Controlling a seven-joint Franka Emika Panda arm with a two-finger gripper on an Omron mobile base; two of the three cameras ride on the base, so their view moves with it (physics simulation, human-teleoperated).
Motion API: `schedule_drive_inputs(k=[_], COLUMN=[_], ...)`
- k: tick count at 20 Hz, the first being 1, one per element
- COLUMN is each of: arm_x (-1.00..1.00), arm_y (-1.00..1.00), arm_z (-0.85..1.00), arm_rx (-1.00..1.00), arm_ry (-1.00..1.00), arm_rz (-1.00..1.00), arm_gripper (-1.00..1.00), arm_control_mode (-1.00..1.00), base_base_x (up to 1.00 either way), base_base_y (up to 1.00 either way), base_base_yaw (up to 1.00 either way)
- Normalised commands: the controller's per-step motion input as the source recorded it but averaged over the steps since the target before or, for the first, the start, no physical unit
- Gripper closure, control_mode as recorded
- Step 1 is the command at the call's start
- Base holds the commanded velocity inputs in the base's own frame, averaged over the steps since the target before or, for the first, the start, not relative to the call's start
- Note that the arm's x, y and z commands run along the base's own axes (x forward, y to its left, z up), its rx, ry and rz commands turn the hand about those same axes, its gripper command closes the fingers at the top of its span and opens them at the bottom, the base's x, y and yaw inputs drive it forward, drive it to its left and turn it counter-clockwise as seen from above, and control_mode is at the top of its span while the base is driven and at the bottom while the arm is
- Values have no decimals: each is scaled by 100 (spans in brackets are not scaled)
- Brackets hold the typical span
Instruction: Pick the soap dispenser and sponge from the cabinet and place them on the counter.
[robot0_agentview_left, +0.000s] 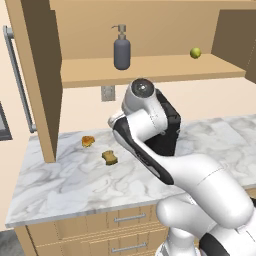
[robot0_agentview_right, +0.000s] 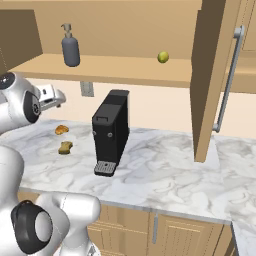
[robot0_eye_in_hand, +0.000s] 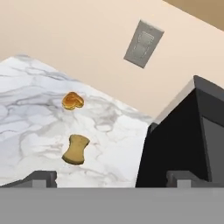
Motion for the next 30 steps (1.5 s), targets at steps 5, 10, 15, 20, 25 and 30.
schedule_drive_inputs(k=[5,10,15,20,25,30], arm_x=[-16,-11,-11,-14,-1,0], arm_y=[-13,-13,-14,-10,-5,-2], arm_z=[67,57,45,17,32,35], arm_rx=[7,7,5,2,2,6], arm_ry=[-11,-13,-15,-18,-16,-14], arm_rz=[0,0,0,0,0,0], arm_gripper=[-100,-100,-100,-100,-100,-100], arm_control_mode=[-100,-100,-100,-100,-100,-100], base_base_x=[0,0,0,0,0,0], base_base_y=[0,0,0,0,0,0], base_base_yaw=[0,0,0,0,0,0])
